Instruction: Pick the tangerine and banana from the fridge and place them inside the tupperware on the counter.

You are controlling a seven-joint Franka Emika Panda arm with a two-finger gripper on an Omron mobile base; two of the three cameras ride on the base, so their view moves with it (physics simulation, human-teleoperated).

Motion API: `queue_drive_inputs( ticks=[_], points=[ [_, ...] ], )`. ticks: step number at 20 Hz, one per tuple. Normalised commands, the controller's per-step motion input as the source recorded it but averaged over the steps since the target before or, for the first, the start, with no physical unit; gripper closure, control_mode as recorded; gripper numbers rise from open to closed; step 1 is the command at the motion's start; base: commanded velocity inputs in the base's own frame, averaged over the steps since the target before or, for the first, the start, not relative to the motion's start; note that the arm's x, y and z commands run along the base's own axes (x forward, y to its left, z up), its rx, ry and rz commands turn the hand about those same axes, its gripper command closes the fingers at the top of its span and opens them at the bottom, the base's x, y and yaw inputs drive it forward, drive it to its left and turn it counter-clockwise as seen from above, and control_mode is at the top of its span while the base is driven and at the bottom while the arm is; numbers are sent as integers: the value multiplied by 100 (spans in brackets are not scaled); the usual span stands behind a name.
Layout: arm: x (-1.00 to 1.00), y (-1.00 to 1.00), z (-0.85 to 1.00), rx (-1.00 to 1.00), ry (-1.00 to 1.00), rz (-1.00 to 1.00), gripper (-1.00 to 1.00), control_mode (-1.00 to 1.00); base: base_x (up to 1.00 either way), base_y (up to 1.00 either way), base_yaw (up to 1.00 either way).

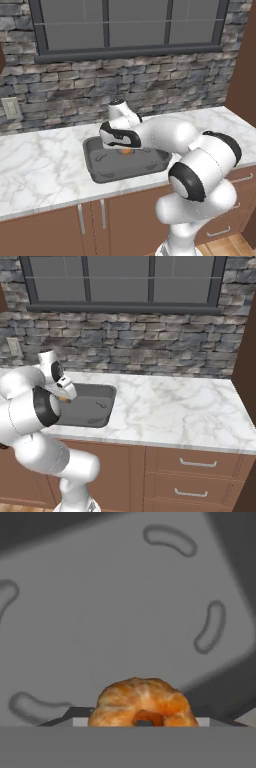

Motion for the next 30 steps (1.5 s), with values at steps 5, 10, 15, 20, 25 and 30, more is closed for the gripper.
queue_drive_inputs(
  ticks=[5, 10, 15, 20, 25, 30],
  points=[
    [57, 9, -36, 0, 2, 0, 100, -100, 0, 0, 0],
    [59, 22, -32, 0, 5, 0, 100, -100, 0, 0, 0],
    [46, 16, -32, 0, 4, 0, 100, -100, 0, 0, 0],
    [40, 16, -40, 0, 4, 0, 100, -100, 0, 0, 0],
    [23, 16, -40, 0, 6, 0, -100, -100, 0, 0, 0],
    [-26, 2, 7, 0, -2, 0, -100, -100, 0, 0, 0]
  ],
)
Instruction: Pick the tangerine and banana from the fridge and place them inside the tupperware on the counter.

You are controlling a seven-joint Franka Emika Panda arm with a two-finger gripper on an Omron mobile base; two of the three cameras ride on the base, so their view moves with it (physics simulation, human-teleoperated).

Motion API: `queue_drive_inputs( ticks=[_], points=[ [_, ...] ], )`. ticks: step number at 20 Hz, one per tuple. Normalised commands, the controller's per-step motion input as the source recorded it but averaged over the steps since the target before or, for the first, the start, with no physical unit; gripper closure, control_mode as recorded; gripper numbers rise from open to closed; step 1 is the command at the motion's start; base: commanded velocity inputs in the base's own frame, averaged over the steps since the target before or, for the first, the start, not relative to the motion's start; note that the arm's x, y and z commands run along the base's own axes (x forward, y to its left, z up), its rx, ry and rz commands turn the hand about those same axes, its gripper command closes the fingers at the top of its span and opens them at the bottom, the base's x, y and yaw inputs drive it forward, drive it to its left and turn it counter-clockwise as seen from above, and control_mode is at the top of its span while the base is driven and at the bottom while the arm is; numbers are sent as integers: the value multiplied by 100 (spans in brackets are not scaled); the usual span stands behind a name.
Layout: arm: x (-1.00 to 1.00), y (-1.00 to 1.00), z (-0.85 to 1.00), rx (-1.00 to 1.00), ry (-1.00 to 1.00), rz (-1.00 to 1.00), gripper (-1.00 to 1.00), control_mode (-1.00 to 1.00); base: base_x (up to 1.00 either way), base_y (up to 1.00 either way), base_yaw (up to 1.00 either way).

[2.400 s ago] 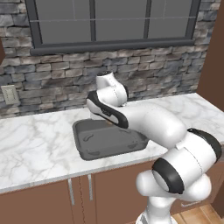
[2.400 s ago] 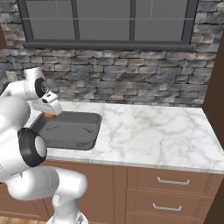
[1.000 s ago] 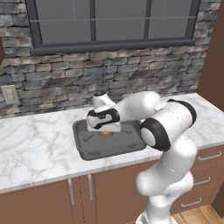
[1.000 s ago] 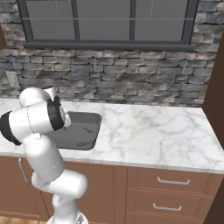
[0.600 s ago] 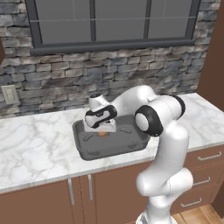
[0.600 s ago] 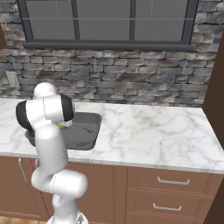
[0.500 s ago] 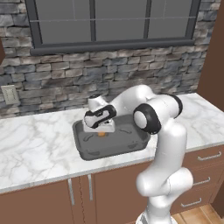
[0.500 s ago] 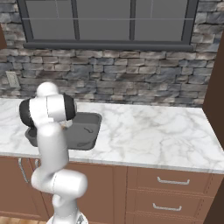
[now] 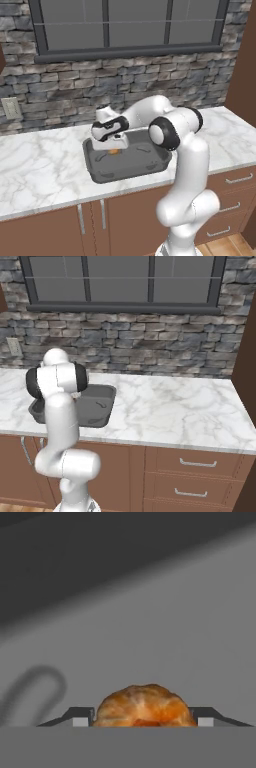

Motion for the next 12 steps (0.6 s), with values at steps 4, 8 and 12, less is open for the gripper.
queue_drive_inputs(
  ticks=[4, 8, 12],
  points=[
    [-79, -1, 63, 0, -19, -3, -100, -100, 0, 0, 0],
    [-82, -26, 66, 0, -23, -6, -100, -100, 0, 0, 0],
    [-97, -86, 41, 2, -21, -10, -100, -100, 0, 0, 0]
  ],
)
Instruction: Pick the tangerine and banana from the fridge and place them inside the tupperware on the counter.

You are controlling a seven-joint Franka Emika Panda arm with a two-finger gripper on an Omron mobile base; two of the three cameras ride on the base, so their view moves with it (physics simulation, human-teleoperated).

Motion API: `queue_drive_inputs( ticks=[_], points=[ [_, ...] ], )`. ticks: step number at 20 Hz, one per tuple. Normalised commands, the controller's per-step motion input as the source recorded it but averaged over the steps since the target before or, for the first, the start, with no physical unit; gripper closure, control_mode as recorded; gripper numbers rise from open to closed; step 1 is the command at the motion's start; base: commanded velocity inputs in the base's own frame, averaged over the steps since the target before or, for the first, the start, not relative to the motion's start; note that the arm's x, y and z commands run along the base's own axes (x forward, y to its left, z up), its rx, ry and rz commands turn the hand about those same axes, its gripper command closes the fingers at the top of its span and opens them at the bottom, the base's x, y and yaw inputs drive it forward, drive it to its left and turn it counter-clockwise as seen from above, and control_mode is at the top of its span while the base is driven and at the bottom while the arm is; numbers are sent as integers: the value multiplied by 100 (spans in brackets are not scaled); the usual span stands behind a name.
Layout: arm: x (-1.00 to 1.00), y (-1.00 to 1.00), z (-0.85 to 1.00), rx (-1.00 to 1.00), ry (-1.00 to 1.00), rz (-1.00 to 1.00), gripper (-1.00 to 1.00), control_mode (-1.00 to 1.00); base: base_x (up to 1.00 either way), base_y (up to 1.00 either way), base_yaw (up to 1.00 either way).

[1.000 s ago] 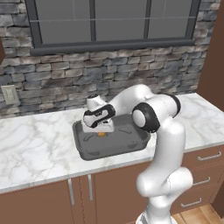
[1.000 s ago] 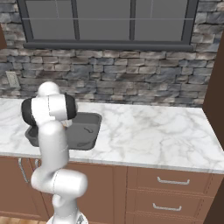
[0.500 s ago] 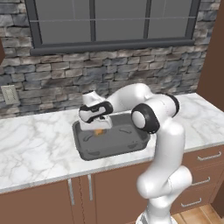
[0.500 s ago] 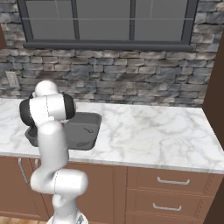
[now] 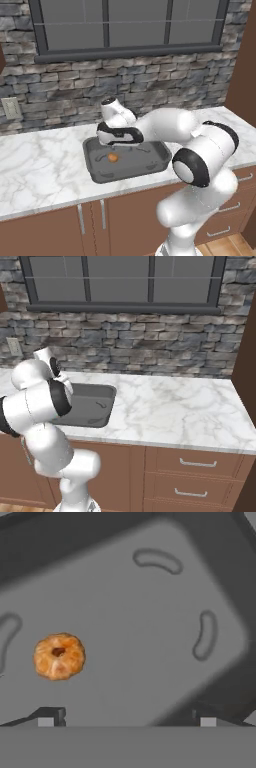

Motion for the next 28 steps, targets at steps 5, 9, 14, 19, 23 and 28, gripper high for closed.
queue_drive_inputs(
  ticks=[5, 9, 14, 19, 23, 28],
  points=[
    [-100, -100, 55, 6, -28, -4, -100, -100, 0, 0, 0],
    [-88, -81, 95, 9, -28, 2, -100, -100, 0, 0, 0],
    [-83, -56, 98, 3, -24, 14, -100, -100, 0, 0, 0],
    [-67, -58, 100, 0, -11, 16, -100, -100, 0, 0, 0],
    [-43, -29, 100, 0, 0, 17, -100, -100, 0, 0, 0],
    [-19, 0, 100, 0, 3, 16, -100, -100, 0, 0, 0]
  ],
)
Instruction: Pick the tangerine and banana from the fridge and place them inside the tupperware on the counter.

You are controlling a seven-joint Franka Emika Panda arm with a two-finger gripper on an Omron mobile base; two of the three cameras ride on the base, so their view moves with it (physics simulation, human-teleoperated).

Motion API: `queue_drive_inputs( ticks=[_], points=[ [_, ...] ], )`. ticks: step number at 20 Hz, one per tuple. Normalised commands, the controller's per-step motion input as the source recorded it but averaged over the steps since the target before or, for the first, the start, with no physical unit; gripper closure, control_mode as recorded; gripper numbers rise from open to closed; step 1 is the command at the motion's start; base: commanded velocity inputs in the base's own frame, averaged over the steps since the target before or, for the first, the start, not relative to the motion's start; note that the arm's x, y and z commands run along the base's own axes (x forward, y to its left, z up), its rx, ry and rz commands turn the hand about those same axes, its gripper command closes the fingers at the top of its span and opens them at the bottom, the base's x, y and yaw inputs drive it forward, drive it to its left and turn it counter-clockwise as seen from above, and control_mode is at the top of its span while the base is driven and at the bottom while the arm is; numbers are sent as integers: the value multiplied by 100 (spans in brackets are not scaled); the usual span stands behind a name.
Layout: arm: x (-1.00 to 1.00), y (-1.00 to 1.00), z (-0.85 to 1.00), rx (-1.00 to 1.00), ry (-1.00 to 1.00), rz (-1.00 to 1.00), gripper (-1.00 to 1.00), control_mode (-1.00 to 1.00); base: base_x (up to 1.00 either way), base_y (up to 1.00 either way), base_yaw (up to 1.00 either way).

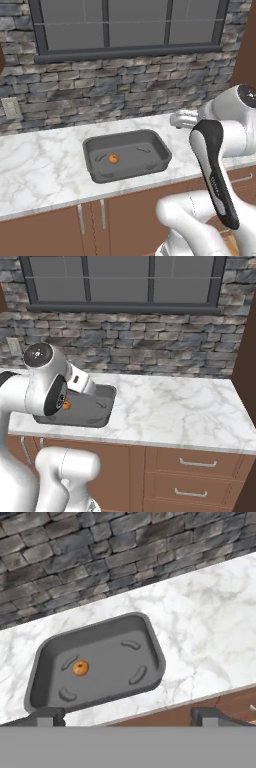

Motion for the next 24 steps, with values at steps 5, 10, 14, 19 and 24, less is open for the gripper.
queue_drive_inputs(
  ticks=[5, 10, 14, 19, 24],
  points=[
    [-52, 3, 60, -4, 15, 10, -100, -100, 0, 0, 0],
    [-92, 2, 3, -10, 12, 6, -100, -100, 0, 0, 0],
    [-69, 0, -25, -6, 9, 5, -100, 100, -20, 0, 2],
    [0, 0, 0, 0, 0, 0, -100, 100, -46, -19, 2],
    [0, 0, 0, 0, 0, 0, -100, 100, -81, -92, -1]
  ],
)
